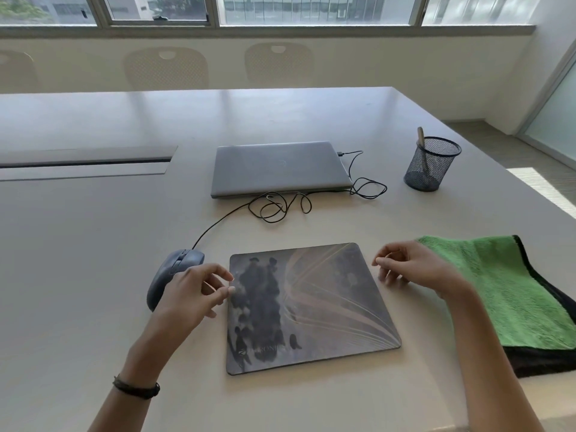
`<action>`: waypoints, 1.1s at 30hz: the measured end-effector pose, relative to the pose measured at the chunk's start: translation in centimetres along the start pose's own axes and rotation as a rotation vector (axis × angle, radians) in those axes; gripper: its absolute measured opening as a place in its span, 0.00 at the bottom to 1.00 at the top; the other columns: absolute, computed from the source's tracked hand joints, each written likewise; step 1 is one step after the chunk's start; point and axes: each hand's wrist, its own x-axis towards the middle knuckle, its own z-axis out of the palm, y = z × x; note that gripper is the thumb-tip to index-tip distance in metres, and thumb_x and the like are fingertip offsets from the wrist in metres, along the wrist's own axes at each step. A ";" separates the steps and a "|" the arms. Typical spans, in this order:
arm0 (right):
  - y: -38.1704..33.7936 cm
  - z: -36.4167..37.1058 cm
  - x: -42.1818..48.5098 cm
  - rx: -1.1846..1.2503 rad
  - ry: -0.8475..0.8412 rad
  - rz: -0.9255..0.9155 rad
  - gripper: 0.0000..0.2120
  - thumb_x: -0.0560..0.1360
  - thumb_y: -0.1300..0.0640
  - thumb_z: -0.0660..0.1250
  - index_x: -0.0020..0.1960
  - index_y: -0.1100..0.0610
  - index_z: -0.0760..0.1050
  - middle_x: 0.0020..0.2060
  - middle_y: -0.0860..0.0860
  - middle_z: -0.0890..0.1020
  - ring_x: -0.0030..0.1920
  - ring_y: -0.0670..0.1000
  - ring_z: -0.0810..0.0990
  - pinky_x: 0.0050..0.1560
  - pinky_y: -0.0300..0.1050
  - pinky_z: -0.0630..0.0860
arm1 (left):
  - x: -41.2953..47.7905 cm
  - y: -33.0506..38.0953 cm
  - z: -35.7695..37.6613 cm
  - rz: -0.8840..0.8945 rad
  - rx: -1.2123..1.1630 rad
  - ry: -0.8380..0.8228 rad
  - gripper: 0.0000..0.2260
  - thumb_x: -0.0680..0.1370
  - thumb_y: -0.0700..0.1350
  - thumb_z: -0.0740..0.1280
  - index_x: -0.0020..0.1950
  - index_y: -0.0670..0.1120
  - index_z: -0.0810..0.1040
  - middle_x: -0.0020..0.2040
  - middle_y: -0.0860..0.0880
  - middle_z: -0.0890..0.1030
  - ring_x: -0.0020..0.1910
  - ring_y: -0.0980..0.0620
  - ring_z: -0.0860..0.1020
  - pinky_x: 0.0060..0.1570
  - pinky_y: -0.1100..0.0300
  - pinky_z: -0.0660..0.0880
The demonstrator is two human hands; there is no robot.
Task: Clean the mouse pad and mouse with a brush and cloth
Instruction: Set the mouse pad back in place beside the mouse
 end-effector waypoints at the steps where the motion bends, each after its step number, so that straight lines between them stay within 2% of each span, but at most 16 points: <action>1: 0.1 0.1 0.1 -0.032 0.045 -0.012 0.07 0.77 0.65 0.63 0.43 0.62 0.78 0.31 0.56 0.81 0.28 0.49 0.78 0.27 0.36 0.72 | -0.2 0.1 -0.1 0.015 0.029 0.025 0.02 0.73 0.43 0.70 0.43 0.50 0.79 0.35 0.50 0.81 0.31 0.58 0.79 0.26 0.63 0.77; 3: 0.3 0.3 0.2 -0.107 0.119 -0.060 0.07 0.77 0.65 0.63 0.43 0.62 0.78 0.30 0.56 0.81 0.27 0.50 0.77 0.26 0.37 0.72 | -0.5 0.5 -0.2 0.045 0.089 0.078 0.01 0.74 0.46 0.68 0.43 0.52 0.79 0.36 0.55 0.80 0.31 0.59 0.79 0.24 0.61 0.76; 6: 0.5 0.7 0.2 -0.205 0.160 -0.162 0.07 0.76 0.66 0.63 0.43 0.61 0.79 0.28 0.54 0.80 0.25 0.47 0.77 0.27 0.38 0.73 | -1.0 1.3 -0.4 0.127 0.176 0.236 0.02 0.75 0.47 0.67 0.44 0.55 0.79 0.38 0.60 0.79 0.33 0.60 0.79 0.31 0.58 0.76; 8: 0.6 0.8 0.2 -0.248 0.173 -0.214 0.07 0.76 0.66 0.64 0.42 0.59 0.79 0.27 0.52 0.80 0.24 0.45 0.76 0.28 0.35 0.73 | -0.9 1.5 -0.5 0.219 0.215 0.343 0.03 0.75 0.46 0.67 0.47 0.53 0.80 0.41 0.58 0.79 0.36 0.58 0.79 0.35 0.59 0.75; 11: 0.8 0.9 0.4 -0.300 0.190 -0.254 0.07 0.76 0.65 0.64 0.42 0.57 0.79 0.26 0.50 0.79 0.24 0.43 0.75 0.30 0.31 0.71 | -0.5 1.3 -0.9 0.282 0.288 0.360 0.09 0.75 0.46 0.67 0.55 0.49 0.79 0.51 0.51 0.79 0.43 0.50 0.79 0.38 0.60 0.72; 14: 1.0 1.0 0.5 -0.329 0.211 -0.289 0.07 0.77 0.62 0.64 0.42 0.56 0.79 0.26 0.48 0.79 0.24 0.43 0.76 0.32 0.30 0.70 | 0.0 0.8 -1.0 0.183 0.430 0.326 0.18 0.75 0.48 0.66 0.64 0.46 0.74 0.59 0.46 0.76 0.57 0.45 0.74 0.45 0.53 0.73; 17: 1.1 1.1 0.6 -0.331 0.221 -0.300 0.07 0.77 0.58 0.64 0.43 0.56 0.79 0.26 0.48 0.79 0.25 0.45 0.76 0.32 0.31 0.70 | 0.4 0.4 -1.3 -0.026 0.505 0.254 0.25 0.76 0.52 0.65 0.71 0.46 0.66 0.65 0.43 0.71 0.63 0.41 0.70 0.54 0.46 0.73; 20: 1.3 1.1 0.8 -0.335 0.222 -0.302 0.07 0.78 0.58 0.64 0.43 0.55 0.79 0.27 0.48 0.79 0.25 0.45 0.76 0.33 0.34 0.71 | 0.9 0.2 -1.5 -0.134 0.546 0.188 0.28 0.76 0.55 0.63 0.73 0.47 0.61 0.68 0.42 0.69 0.64 0.40 0.70 0.57 0.45 0.71; 24: 1.4 1.1 0.8 -0.341 0.221 -0.311 0.08 0.78 0.57 0.64 0.42 0.55 0.79 0.26 0.48 0.78 0.25 0.44 0.76 0.33 0.33 0.70 | 1.4 0.1 -1.9 -0.198 0.585 0.149 0.29 0.76 0.56 0.62 0.74 0.47 0.59 0.68 0.42 0.69 0.64 0.40 0.70 0.56 0.45 0.71; 26: 1.4 1.1 0.8 -0.327 0.220 -0.305 0.09 0.78 0.57 0.63 0.43 0.55 0.79 0.27 0.48 0.79 0.25 0.46 0.76 0.33 0.36 0.71 | 1.7 -0.1 -2.1 -0.225 0.601 0.126 0.30 0.76 0.57 0.61 0.74 0.48 0.57 0.68 0.42 0.69 0.64 0.40 0.70 0.56 0.46 0.71; 30: 1.4 1.2 0.8 -0.257 0.226 -0.288 0.15 0.79 0.51 0.59 0.43 0.55 0.80 0.27 0.48 0.78 0.25 0.48 0.76 0.35 0.44 0.74 | 1.8 -0.2 -2.0 -0.232 0.619 0.112 0.29 0.77 0.56 0.61 0.74 0.49 0.56 0.68 0.44 0.69 0.64 0.41 0.70 0.56 0.48 0.71; 33: 1.3 1.3 0.9 -0.244 0.235 -0.280 0.18 0.80 0.47 0.56 0.41 0.52 0.80 0.26 0.48 0.78 0.24 0.47 0.76 0.35 0.45 0.75 | 1.7 -0.1 -1.9 -0.212 0.614 0.139 0.28 0.77 0.53 0.62 0.74 0.49 0.57 0.67 0.44 0.69 0.64 0.41 0.70 0.56 0.48 0.71</action>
